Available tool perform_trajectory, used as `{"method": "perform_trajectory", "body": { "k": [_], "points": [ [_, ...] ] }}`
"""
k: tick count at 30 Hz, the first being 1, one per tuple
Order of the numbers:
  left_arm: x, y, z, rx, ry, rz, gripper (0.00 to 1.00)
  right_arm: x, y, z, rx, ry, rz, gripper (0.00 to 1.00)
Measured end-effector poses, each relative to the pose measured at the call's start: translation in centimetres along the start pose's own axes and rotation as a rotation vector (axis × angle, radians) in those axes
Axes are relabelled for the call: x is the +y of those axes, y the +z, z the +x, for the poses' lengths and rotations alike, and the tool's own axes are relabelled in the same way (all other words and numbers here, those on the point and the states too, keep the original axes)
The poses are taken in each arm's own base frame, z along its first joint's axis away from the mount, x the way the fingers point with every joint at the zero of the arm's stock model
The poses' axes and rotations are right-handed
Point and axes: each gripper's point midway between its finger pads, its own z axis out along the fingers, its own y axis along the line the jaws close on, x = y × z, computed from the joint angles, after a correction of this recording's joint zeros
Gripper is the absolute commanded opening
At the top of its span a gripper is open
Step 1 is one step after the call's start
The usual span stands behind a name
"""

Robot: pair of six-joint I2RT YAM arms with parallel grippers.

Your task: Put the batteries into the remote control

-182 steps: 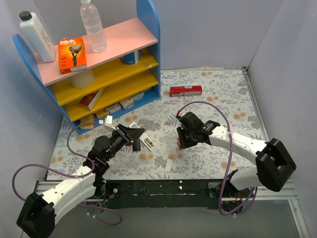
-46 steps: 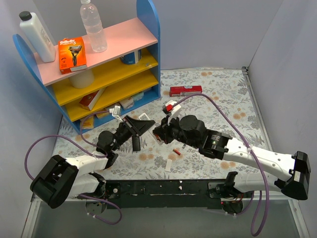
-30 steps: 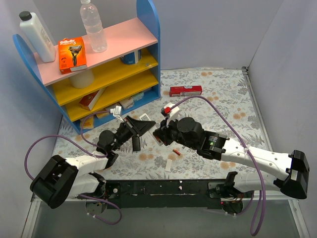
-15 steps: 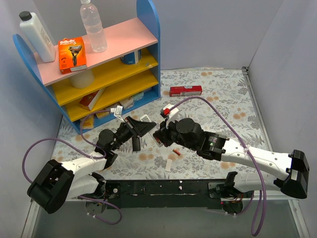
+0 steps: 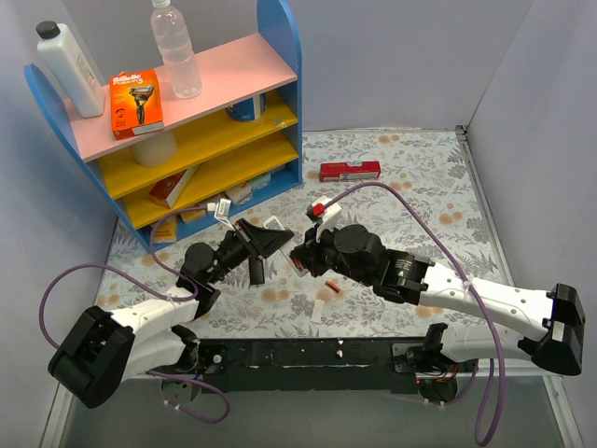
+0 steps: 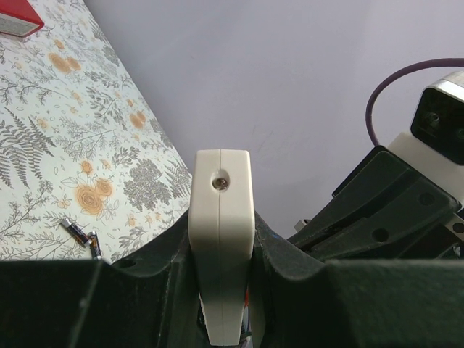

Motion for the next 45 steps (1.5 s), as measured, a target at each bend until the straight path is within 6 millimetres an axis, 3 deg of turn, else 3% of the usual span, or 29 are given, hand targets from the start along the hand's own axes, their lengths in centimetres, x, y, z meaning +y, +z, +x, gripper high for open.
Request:
{"method": "perform_trajectory", "body": {
  "k": [17,33,45],
  "points": [
    [0.4,0.3,0.3,0.032,0.008,-0.025,0.0,0.1,-0.2,0.2,-0.01,0.01,-0.011,0.01],
    [0.1,0.5,0.3,0.042,0.024,-0.018,0.0,0.8,-1.2,-1.2,-0.058,-0.019,-0.06,0.01],
    [-0.1,0.6,0.2,0.041,0.018,-0.01,0.0,0.2,-0.7,0.3,-0.045,-0.019,-0.042,0.01]
  ]
}}
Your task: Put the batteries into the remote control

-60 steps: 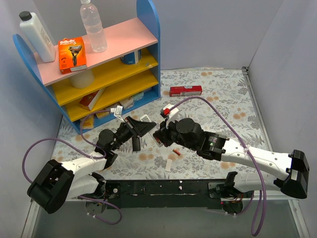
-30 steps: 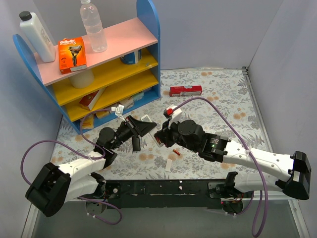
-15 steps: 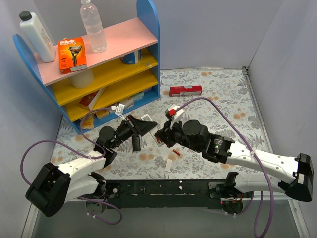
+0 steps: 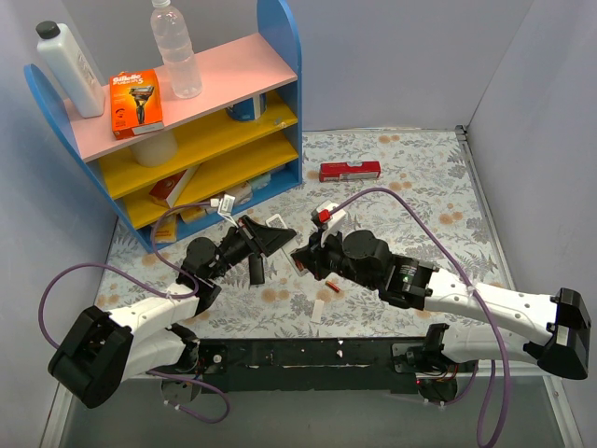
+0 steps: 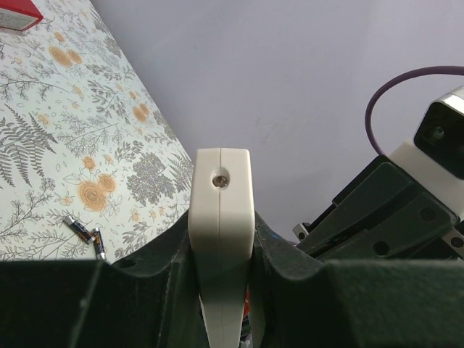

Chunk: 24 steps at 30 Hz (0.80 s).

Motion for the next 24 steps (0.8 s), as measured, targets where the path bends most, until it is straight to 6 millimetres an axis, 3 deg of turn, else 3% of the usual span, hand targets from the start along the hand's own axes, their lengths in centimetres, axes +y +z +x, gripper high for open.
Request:
{"method": "perform_trajectory", "body": {
  "k": [17,24],
  "points": [
    [-0.34,-0.02,0.08,0.006,-0.011,0.013,0.0,0.61,0.55,0.31,0.002,0.0,-0.033,0.02],
    [-0.35,-0.05,0.03,0.002,-0.028,0.012,0.0,0.63,0.58,0.24,-0.001,0.001,-0.033,0.16]
  ]
}}
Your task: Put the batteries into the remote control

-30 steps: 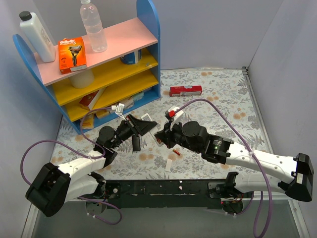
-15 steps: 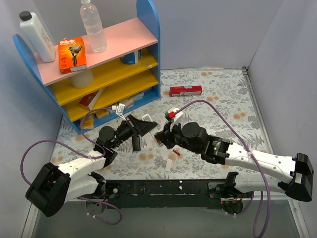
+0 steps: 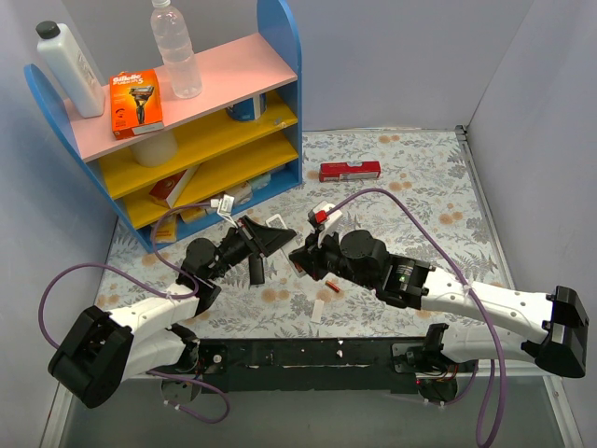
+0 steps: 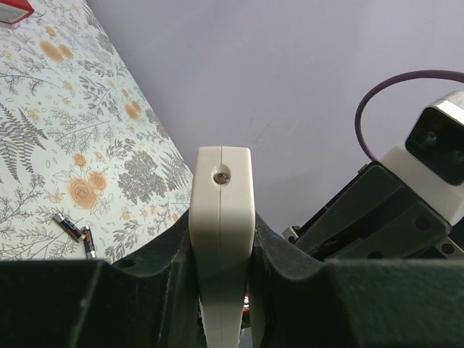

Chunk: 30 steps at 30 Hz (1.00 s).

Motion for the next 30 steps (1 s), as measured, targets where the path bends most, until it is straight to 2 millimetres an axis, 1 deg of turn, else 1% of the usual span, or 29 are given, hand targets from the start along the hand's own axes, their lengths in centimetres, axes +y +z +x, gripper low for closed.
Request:
{"method": "perform_trajectory", "body": {
  "k": [4,8,9,11,14,15,20,25,30],
  "points": [
    [0.0,-0.1,-0.1,-0.008,-0.014,0.0,0.0,0.0,0.0,-0.1,-0.003,0.002,-0.001,0.25],
    [-0.3,0.0,-0.5,-0.03,-0.024,0.007,0.0,0.0,-0.1,0.0,-0.001,0.001,0.0,0.28],
    [-0.3,0.0,-0.6,-0.033,-0.024,0.008,0.0,0.0,-0.1,0.0,-0.001,0.001,0.0,0.31],
    [-0.3,0.0,-0.7,-0.039,-0.024,0.01,0.0,0.0,-0.1,-0.1,-0.001,0.001,-0.001,0.32],
    [-0.5,0.0,-0.9,-0.045,-0.025,0.016,0.0,0.1,-0.2,-0.2,-0.005,0.002,-0.004,0.36],
    [-0.5,0.0,-0.9,-0.047,-0.026,0.018,0.0,0.1,-0.2,-0.2,-0.005,0.002,-0.006,0.38],
    [-0.4,-0.1,-0.9,-0.054,-0.034,0.02,0.0,0.1,-0.3,-0.2,-0.004,-0.002,-0.007,0.42],
    [-0.5,-0.1,-1.0,-0.059,-0.042,0.026,0.0,0.2,-0.5,-0.2,0.008,-0.017,-0.007,0.49],
    [-0.8,0.0,-1.2,-0.071,-0.045,0.04,0.0,0.3,-0.8,-0.6,0.011,-0.032,-0.009,0.54]
  ]
}}
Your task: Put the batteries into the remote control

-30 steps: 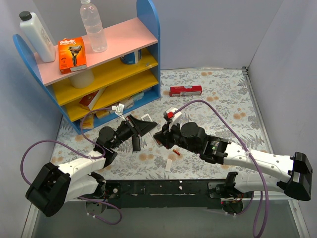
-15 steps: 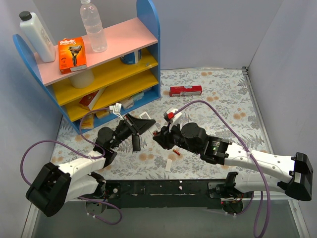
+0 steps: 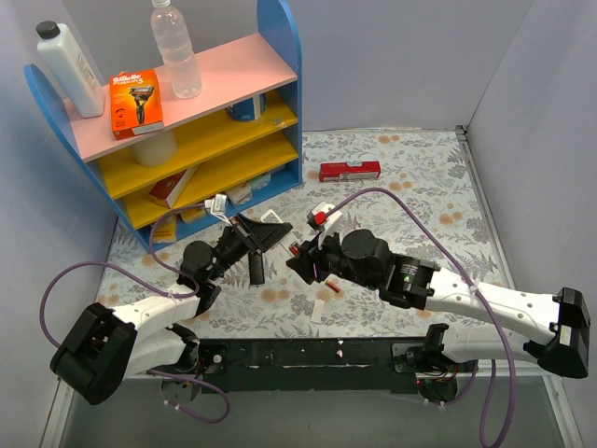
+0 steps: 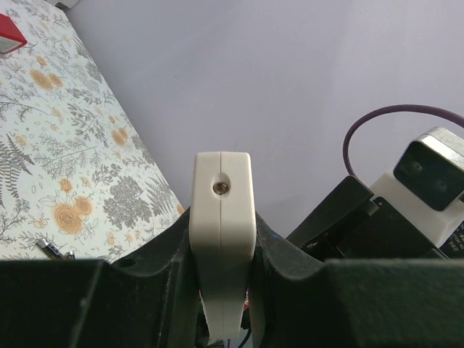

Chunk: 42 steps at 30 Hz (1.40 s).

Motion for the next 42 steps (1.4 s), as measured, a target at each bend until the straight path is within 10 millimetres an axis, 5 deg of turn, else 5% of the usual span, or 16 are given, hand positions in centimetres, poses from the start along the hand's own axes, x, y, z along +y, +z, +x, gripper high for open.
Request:
{"method": "perform_trajectory", "body": {
  "k": [6,21,29,32,42],
  "points": [
    [-0.4,0.0,-0.2,-0.011,-0.004,0.015,0.0,0.3,-0.6,-0.8,0.006,-0.027,-0.012,0.69],
    [-1.0,-0.3,0.3,0.022,-0.01,0.029,0.0,1.6,-3.4,-5.7,-0.066,-0.271,-0.112,0.82],
    [-1.3,-0.7,1.4,0.104,-0.006,0.008,0.0,3.4,-6.2,-6.8,-0.072,-0.554,-0.275,0.69],
    [-1.8,-0.7,1.7,0.137,0.003,0.014,0.0,4.1,-6.3,-7.0,-0.046,-0.631,-0.327,0.57],
    [-2.3,-1.1,2.6,0.208,0.01,0.006,0.0,3.4,-4.4,-2.6,0.143,-0.758,-0.419,0.39]
  ]
}}
